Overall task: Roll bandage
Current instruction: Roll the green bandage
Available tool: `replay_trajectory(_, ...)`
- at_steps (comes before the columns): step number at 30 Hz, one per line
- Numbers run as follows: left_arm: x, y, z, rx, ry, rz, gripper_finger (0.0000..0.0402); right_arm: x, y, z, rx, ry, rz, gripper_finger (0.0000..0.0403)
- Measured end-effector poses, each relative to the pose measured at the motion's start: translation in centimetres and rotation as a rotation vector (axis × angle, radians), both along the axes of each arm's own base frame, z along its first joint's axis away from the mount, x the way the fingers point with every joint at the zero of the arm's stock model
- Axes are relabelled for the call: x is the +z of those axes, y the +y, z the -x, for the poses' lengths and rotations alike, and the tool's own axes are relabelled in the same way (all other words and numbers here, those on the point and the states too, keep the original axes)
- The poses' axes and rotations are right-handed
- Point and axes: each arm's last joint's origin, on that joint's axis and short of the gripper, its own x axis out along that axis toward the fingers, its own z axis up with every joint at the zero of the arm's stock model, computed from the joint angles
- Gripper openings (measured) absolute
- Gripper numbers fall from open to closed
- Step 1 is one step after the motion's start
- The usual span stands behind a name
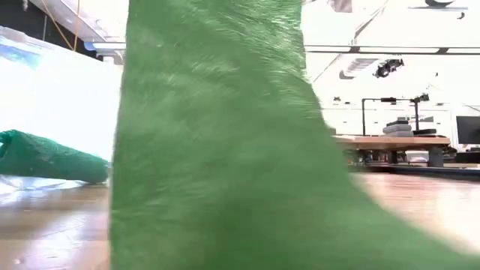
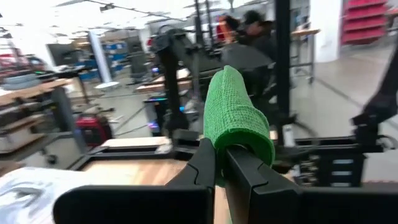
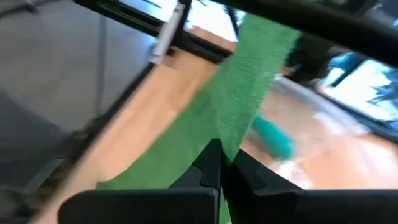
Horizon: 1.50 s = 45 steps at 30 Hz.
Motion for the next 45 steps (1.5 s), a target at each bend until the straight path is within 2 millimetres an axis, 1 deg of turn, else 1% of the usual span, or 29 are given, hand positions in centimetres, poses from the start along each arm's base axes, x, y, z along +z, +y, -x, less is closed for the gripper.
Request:
replay_trajectory(4,0.0,-0.1,-0.2,-0.067,-0.011,0.036,0.0005,0.2,-0.7,-0.2,-0.093,-0.045,0.155,0.0)
replay_trajectory(7,0.0,-0.2,-0.2,-0.129,-0.017,0.07,0.0005,0.8,-1.0,-0.3,-0.186,-0.105,0.284,0.0)
replay_trajectory(10,-0.2,-0.3,-0.4,-0.206,-0.007,0.122,0.0005,1.6,-0.8,-0.2,-0.255,-0.17,0.393,0.0)
replay_trajectory(13,-0.8,-0.1,-0.7,-0.232,0.035,0.181,0.0005,2.6,-0.2,0.1,-0.278,-0.234,0.485,0.0)
replay_trajectory(19,-2.5,0.6,-2.0,-0.213,0.13,0.312,0.0005,4.6,1.1,0.8,-0.249,-0.368,0.568,0.0)
replay_trajectory(22,-3.4,0.8,-3.0,-0.23,0.158,0.337,0.0005,5.2,1.4,1.1,-0.232,-0.41,0.582,0.0)
replay_trajectory(25,-4.0,1.0,-3.9,-0.211,0.165,0.353,0.0005,5.3,1.7,1.3,-0.206,-0.429,0.585,0.0)
replay_trajectory(28,-4.4,1.4,-4.5,-0.219,0.181,0.351,0.0005,5.3,1.9,1.4,-0.203,-0.427,0.587,0.0)
replay_trajectory(31,-4.4,1.5,-4.7,-0.223,0.186,0.35,0.0005,5.0,2.0,1.6,-0.244,-0.395,0.584,0.0)
replay_trajectory(34,-4.7,1.6,-4.7,-0.212,0.196,0.34,0.0005,4.4,1.8,1.7,-0.313,-0.34,0.559,0.0)
replay_trajectory(36,-4.8,1.6,-4.7,-0.209,0.208,0.337,0.0005,3.7,1.6,1.6,-0.325,-0.298,0.53,0.0)
replay_trajectory(40,-5.8,2.1,-4.7,-0.165,0.282,0.379,0.0005,2.0,0.6,1.0,-0.299,-0.205,0.431,0.0)
replay_trajectory(45,-7.2,2.5,-4.6,-0.112,0.327,0.437,0.0005,0.3,-1.1,0.6,-0.372,-0.093,0.363,0.0)
